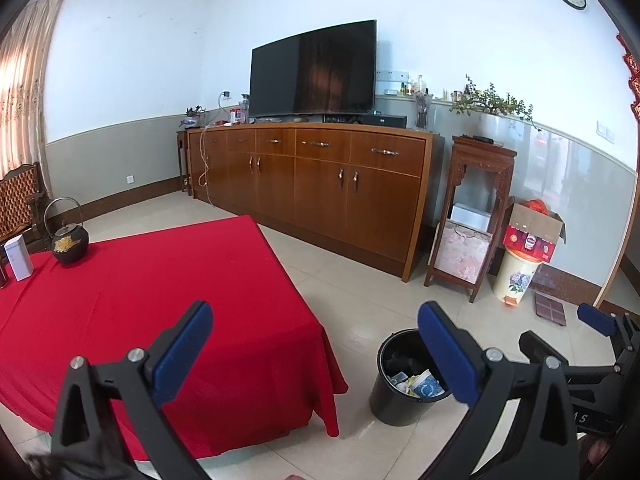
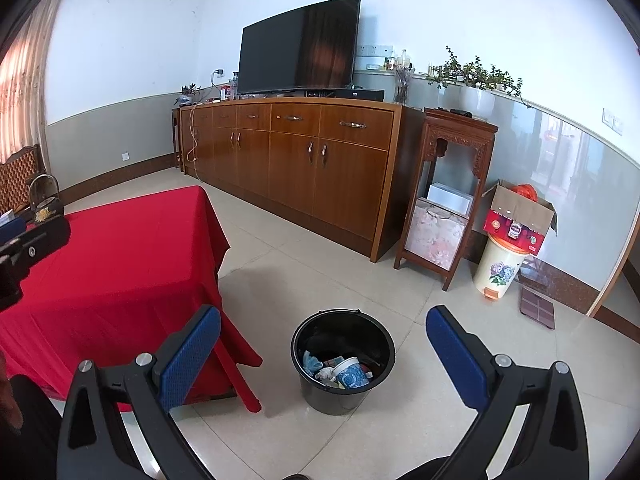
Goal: Collect trash
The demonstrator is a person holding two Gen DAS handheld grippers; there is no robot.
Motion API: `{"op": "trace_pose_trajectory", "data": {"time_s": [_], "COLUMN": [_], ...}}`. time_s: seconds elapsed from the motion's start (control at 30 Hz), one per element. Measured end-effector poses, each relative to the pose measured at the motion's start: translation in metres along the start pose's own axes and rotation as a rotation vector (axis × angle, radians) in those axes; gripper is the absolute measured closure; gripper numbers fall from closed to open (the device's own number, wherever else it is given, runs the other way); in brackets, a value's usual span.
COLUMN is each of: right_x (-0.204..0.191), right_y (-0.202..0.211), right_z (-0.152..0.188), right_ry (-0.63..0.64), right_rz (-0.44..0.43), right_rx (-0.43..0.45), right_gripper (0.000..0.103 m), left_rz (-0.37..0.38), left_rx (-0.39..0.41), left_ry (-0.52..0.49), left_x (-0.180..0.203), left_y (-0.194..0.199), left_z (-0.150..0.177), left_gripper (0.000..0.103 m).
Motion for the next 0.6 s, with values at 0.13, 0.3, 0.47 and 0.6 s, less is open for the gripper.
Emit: {"op": "trace_pose_trajectory", "data": {"time_s": [0.13,0.3,0.47,0.6], "right_x": [0.001,0.0018,0.0021,0.0018], "right_y": [0.0006,0.001,0.001,0.0007], "right_z": [0.0003,0.0005,-0.0002,0.0], "right_ry": [-0.001,0.0,-0.001,-0.002], "right_rz": [0.002,0.004,0.001,0.001], "right_rx": [0.003,0.002,-0.001,0.0], "right_gripper": [0.0,0.0,0.0,0.0], "left_rz": [-0.001,0.004,0.004,0.005], "left_rx": [0.0,-0.008,-0.005,-0.006], "left_ry": [0.0,-0.002,-0.001,-0.001], "left_x": [0.0006,0.0015,0.0019,0.003], "left_y": [0.0005,0.0,0.0024,0.002], "left_z": [0.0001,0.0006,0.0,-0.0004], "left_gripper": [0.0,0.0,0.0,0.0]}}
Point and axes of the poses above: each gripper's, at about its wrist camera, not at the fingertips, and y roughly against the way its jaws point, x to its right, z to its underside, the point moved 2 cm from there along -y, roughly the way its jaws point, and after that the axes turned 2 degrees about -z, right-handed, at the moved point
